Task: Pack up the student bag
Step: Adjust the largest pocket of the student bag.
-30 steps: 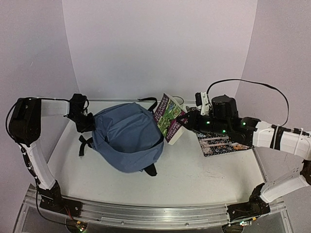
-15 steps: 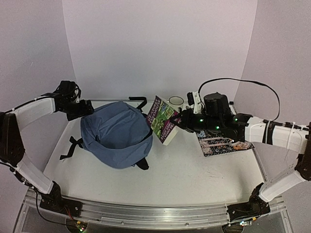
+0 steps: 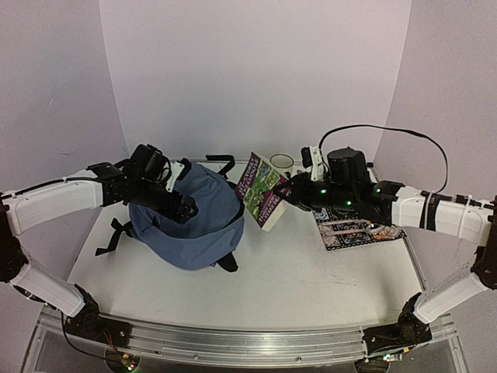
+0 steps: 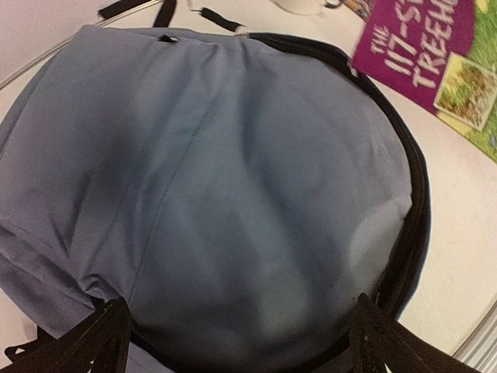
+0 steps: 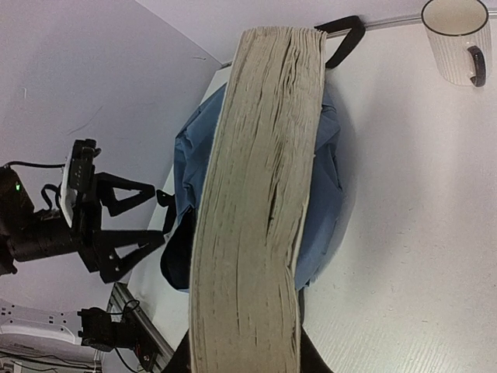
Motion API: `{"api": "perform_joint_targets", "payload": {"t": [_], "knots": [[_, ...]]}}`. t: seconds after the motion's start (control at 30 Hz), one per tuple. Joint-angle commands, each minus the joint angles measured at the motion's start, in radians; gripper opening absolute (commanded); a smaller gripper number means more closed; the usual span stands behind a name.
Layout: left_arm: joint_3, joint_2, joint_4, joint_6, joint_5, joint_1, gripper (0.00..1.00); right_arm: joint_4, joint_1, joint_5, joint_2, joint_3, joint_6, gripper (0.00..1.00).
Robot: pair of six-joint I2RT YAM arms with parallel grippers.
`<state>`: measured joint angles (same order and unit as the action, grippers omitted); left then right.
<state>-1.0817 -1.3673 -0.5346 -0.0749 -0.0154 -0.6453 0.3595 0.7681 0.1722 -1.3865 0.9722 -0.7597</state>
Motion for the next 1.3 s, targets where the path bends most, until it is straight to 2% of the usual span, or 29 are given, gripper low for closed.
{"api": "perform_joint_targets", "payload": {"t": [0.0, 0.17, 0.47, 0.6, 0.77, 0.97, 1.13, 1.27], "knots": [[0.012, -0.044, 0.001, 0.112, -0.076, -0.1, 0.99, 0.123, -0.006, 0.008, 0.06, 0.003, -0.005, 0.0], [0.018, -0.089, 0.0, 0.118, -0.08, -0.19, 0.99, 0.127, -0.006, 0.002, 0.076, -0.016, -0.013, 0.0], [0.029, -0.168, 0.007, 0.076, -0.093, -0.253, 0.99, 0.137, -0.005, -0.006, 0.08, -0.035, -0.024, 0.0], [0.04, -0.164, 0.016, -0.014, -0.053, -0.314, 1.0, 0.136, -0.006, -0.013, 0.083, -0.04, -0.023, 0.0], [0.13, -0.155, 0.053, -0.136, -0.035, -0.43, 1.0, 0.137, -0.006, -0.034, 0.093, -0.055, -0.018, 0.0], [0.228, -0.18, 0.137, -0.243, -0.137, -0.484, 0.99, 0.137, -0.008, -0.034, 0.08, -0.048, -0.01, 0.0], [0.176, -0.116, 0.141, -0.253, -0.199, -0.501, 0.99, 0.137, -0.01, -0.027, 0.078, -0.041, -0.006, 0.0], [0.11, -0.032, 0.105, -0.246, -0.308, -0.498, 0.99, 0.137, -0.012, -0.035, 0.097, -0.055, -0.007, 0.0]]}}
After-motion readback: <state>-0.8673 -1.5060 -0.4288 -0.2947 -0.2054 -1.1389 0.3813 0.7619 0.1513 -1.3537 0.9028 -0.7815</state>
